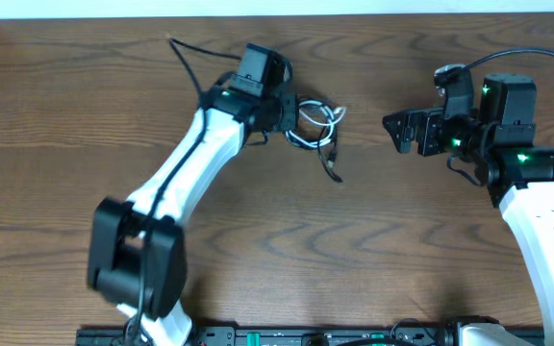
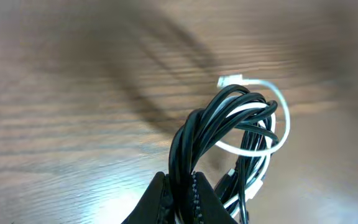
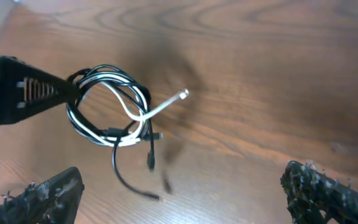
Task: Untangle cables
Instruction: 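Lift the bundle with the left gripper and grasp it with the right gripper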
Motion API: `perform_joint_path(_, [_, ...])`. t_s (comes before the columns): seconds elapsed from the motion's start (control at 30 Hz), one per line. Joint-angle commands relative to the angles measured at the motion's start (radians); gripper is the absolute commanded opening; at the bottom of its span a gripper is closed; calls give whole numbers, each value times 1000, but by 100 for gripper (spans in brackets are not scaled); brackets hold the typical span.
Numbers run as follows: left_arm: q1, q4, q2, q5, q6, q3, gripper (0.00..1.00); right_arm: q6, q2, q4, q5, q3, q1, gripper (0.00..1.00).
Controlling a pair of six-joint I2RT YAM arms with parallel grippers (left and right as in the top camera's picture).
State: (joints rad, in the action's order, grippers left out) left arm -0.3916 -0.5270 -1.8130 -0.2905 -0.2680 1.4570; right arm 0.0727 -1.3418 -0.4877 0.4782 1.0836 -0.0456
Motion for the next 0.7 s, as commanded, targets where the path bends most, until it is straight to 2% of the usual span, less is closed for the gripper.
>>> perform_joint_path(0.0, [2, -3, 26, -134, 88, 8, 7, 24, -5, 25, 55, 17, -29, 97])
perform_joint_path(0.27, [2, -3, 29, -349, 203, 8, 7, 140, -6, 85, 47, 17, -81, 92])
perform_joint_path(0.5, [2, -6, 29, -555, 341, 8, 7, 137, -52, 111, 18, 17, -123, 89])
perform_joint_path(0.67, [2, -26, 29, -585, 354, 8, 7, 55, -92, 121, 23, 17, -139, 87])
